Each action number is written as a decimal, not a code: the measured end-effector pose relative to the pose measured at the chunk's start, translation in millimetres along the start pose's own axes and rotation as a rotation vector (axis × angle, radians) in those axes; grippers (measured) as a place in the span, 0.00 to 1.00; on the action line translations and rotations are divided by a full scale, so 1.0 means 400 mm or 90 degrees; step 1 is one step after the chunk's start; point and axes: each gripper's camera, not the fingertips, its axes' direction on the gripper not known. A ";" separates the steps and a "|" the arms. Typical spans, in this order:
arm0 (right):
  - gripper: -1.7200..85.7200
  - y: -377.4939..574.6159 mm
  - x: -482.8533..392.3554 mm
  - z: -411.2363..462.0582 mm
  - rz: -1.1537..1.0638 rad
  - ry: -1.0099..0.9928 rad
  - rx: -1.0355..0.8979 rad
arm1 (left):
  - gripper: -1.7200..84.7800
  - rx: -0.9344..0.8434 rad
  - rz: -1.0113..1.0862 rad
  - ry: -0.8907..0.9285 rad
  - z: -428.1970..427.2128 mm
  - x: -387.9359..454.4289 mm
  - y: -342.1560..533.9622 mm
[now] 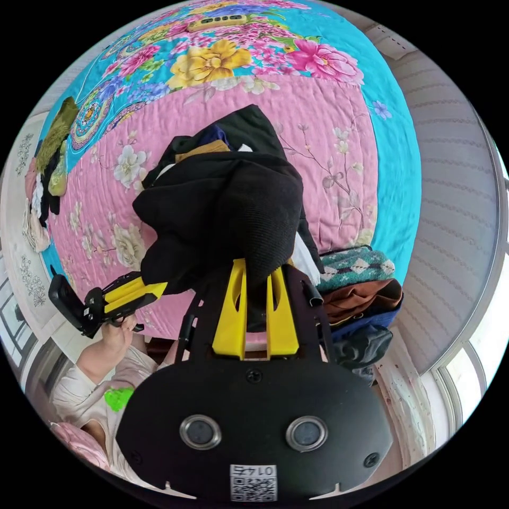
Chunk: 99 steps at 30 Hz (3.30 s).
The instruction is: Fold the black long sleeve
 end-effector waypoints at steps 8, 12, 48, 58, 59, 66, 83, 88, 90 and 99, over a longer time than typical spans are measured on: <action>0.15 0.217 0.207 -0.045 0.009 -0.065 0.148 | 0.15 0.065 0.089 -0.049 -0.066 0.184 -0.078; 0.17 0.373 0.313 -0.051 0.019 -0.156 0.265 | 0.16 0.093 0.157 -0.128 -0.142 0.279 -0.148; 0.03 0.776 0.868 0.120 0.089 -0.135 0.179 | 0.02 -0.155 0.330 -0.381 0.131 0.848 -0.846; 0.09 0.746 0.905 0.194 0.096 -0.208 0.136 | 0.16 -0.204 0.229 -0.327 0.144 0.791 -0.890; 0.10 0.762 0.912 0.184 0.095 -0.219 0.151 | 0.16 -0.195 0.229 -0.319 0.130 0.793 -0.896; 0.12 0.784 0.896 0.122 0.071 -0.245 0.249 | 0.15 -0.139 0.300 -0.353 0.065 0.904 -0.962; 0.10 0.519 0.730 0.182 0.058 -0.133 0.229 | 0.14 -0.383 0.356 -0.340 0.495 0.946 -0.974; 0.03 0.495 0.660 0.197 0.042 -0.098 0.256 | 0.04 -0.283 0.378 -0.380 0.442 0.947 -0.908; 0.03 0.485 0.627 0.191 0.043 -0.062 0.264 | 0.04 -0.220 0.387 -0.388 0.397 0.958 -0.881; 0.03 0.338 0.464 0.254 0.052 0.016 0.227 | 0.04 -0.061 0.408 -0.462 0.301 0.897 -0.732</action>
